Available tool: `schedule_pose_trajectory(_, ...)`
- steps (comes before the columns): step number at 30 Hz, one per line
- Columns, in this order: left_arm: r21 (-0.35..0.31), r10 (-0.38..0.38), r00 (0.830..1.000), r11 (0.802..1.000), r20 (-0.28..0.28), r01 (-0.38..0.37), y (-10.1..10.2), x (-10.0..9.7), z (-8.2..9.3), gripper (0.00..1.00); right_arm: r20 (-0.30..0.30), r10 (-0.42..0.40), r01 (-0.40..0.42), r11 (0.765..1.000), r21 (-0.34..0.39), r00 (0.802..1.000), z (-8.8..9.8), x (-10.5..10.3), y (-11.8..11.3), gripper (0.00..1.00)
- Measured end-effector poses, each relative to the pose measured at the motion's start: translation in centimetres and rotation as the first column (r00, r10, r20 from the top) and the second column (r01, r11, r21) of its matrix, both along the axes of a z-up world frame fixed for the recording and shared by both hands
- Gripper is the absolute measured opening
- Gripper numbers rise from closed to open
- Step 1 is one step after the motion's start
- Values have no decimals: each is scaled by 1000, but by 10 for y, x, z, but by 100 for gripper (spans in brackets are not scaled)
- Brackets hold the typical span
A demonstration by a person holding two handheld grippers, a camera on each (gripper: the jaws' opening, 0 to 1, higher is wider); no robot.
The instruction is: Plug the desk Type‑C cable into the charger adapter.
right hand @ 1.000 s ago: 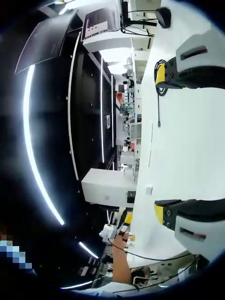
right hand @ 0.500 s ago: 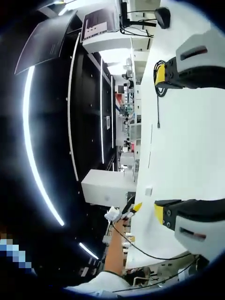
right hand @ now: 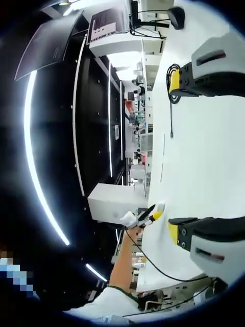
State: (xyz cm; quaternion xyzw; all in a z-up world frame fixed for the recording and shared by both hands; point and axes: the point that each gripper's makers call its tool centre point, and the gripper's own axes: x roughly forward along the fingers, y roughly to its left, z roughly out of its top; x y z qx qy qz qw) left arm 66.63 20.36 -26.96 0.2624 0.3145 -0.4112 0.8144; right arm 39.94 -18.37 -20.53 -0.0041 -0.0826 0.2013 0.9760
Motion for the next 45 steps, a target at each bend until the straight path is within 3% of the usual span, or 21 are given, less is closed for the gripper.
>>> schedule_pose_trajectory(6, 14, -2, 1000, 1000, -28, 2, -10, 2, -1, 57, -4, 6, -6, 1000, 3, 1000, -1, 1, 2, 100)
schedule_pose_trajectory(16, 60, 0, 997, 998, -73, 5, -7, 5, -14, 49, -10, 9, -9, 1000, 13, 1000, -4, 3, 0, 100)
schedule_pose_trajectory(38, 48, -33, 990, 998, -135, 40, -13, 7, -21, 27, -19, 24, -23, 1000, 20, 1000, -9, 4, 2, 100)
schedule_pose_trajectory(45, 52, -42, 990, 997, -133, 49, -16, 2, -22, 26, -15, 15, -15, 1000, 15, 1000, -8, 4, -1, 100)
